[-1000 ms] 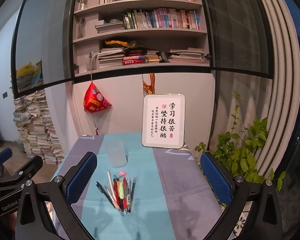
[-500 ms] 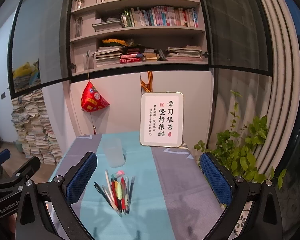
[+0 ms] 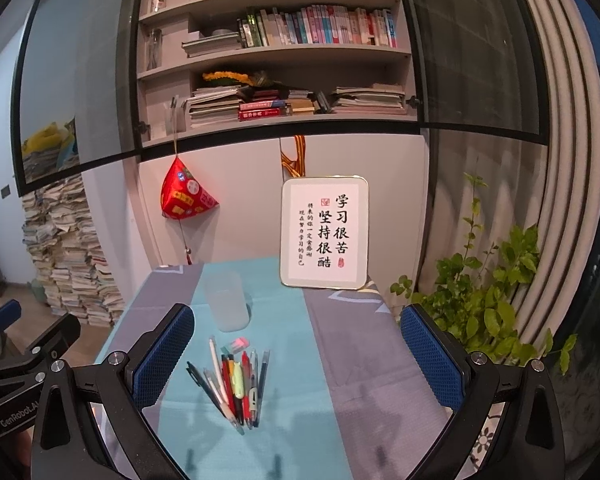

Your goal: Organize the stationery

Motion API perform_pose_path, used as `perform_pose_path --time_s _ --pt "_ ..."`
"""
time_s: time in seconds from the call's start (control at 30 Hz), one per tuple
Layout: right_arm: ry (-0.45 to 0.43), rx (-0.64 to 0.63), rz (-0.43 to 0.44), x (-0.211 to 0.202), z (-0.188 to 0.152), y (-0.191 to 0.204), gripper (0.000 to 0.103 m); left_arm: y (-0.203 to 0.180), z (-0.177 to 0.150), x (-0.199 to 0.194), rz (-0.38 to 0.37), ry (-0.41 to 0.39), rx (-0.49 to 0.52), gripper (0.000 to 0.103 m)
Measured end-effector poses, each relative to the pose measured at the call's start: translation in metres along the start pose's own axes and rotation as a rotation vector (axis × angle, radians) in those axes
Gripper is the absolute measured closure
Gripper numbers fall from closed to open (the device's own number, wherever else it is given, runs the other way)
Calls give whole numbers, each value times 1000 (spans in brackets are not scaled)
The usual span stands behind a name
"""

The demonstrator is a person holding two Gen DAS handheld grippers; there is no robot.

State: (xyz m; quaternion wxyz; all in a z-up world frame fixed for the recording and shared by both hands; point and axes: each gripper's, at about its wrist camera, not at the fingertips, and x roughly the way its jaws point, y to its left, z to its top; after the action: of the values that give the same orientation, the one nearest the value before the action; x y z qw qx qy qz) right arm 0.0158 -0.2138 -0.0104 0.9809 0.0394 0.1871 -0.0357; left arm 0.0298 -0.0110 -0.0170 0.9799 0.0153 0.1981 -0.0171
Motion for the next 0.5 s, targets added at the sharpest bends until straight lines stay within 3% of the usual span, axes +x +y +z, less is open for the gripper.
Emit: perform_pose_path --time_s 0.5 --pt "28 -2 12 16 -5 4 0 0 -3 10 1 15 -1 1"
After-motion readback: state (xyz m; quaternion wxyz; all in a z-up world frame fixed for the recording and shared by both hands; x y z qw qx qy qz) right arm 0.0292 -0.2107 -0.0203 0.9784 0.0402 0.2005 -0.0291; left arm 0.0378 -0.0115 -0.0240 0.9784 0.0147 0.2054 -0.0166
